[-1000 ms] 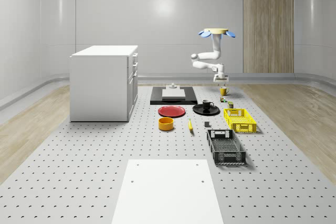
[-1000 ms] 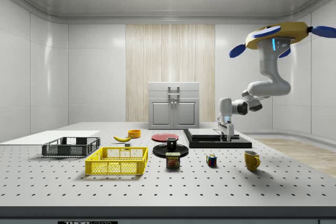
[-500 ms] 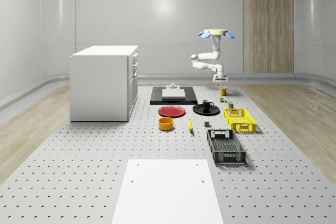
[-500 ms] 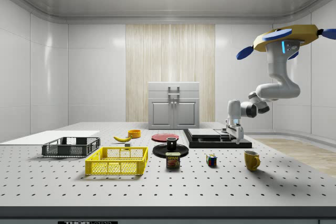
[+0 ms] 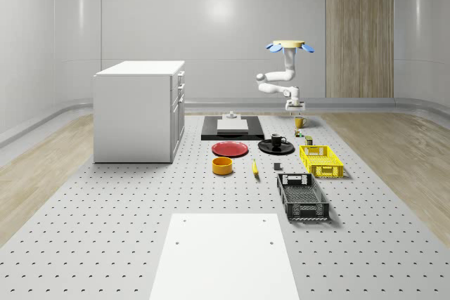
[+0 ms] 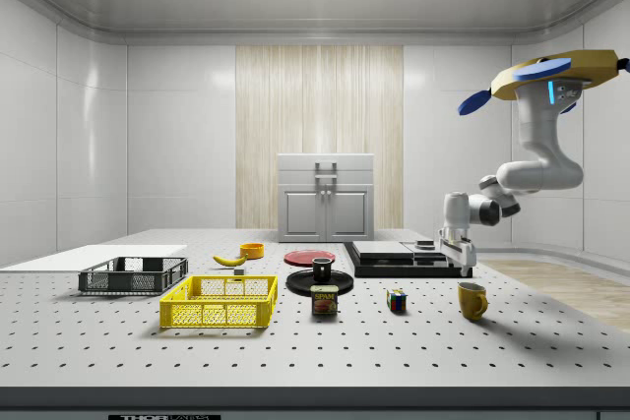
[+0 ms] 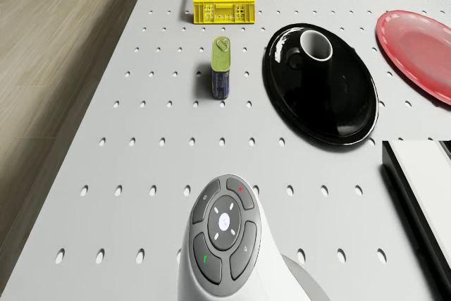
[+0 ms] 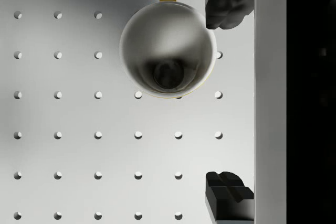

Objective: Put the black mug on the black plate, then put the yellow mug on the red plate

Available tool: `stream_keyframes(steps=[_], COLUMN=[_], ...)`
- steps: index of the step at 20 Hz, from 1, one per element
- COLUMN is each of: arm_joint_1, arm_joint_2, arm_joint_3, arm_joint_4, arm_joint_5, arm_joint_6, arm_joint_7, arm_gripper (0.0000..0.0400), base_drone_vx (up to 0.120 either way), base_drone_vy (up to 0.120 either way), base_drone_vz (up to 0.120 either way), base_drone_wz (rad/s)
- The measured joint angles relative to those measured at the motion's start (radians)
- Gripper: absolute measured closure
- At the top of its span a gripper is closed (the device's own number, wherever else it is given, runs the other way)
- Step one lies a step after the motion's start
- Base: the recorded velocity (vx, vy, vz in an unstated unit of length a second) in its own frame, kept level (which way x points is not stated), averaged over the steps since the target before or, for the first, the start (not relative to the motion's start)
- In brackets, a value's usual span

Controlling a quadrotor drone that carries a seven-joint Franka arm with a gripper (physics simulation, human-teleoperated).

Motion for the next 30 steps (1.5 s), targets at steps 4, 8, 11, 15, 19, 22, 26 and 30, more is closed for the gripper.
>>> stream_keyframes(steps=[4, 8, 11, 15, 19, 22, 26, 30], arm_joint_1=[0.001, 0.001, -0.001, -0.009, -0.026, -0.035, -0.032, -0.025], arm_joint_2=[0.001, 0.002, 0.002, 0.004, 0.014, 0.021, 0.025, 0.026], arm_joint_3=[0.000, 0.000, -0.012, -0.049, -0.076, -0.095, -0.107, -0.113], arm_joint_4=[0.000, 0.000, 0.006, 0.027, 0.042, 0.053, 0.061, 0.065], arm_joint_5=[0.000, -0.001, -0.012, -0.046, -0.075, -0.094, -0.106, -0.112], arm_joint_6=[-0.001, -0.002, 0.004, 0.025, 0.032, 0.038, 0.043, 0.046], arm_joint_7=[0.000, -0.001, -0.002, -0.004, 0.006, 0.010, 0.004, -0.005], arm_gripper=[0.0000, 0.0000, 0.0000, 0.0000, 0.0000, 0.0000, 0.0000, 0.0000], base_drone_vx=[-0.090, 0.000, 0.000, 0.000, 0.000, 0.000, 0.000, 0.000], base_drone_vy=[0.000, 0.000, 0.000, 0.000, 0.000, 0.000, 0.000, 0.000], base_drone_vz=[-0.040, -0.040, 0.000, 0.000, 0.000, 0.000, 0.000, 0.000], base_drone_wz=[0.000, 0.000, 0.000, 0.000, 0.000, 0.000, 0.000, 0.000])
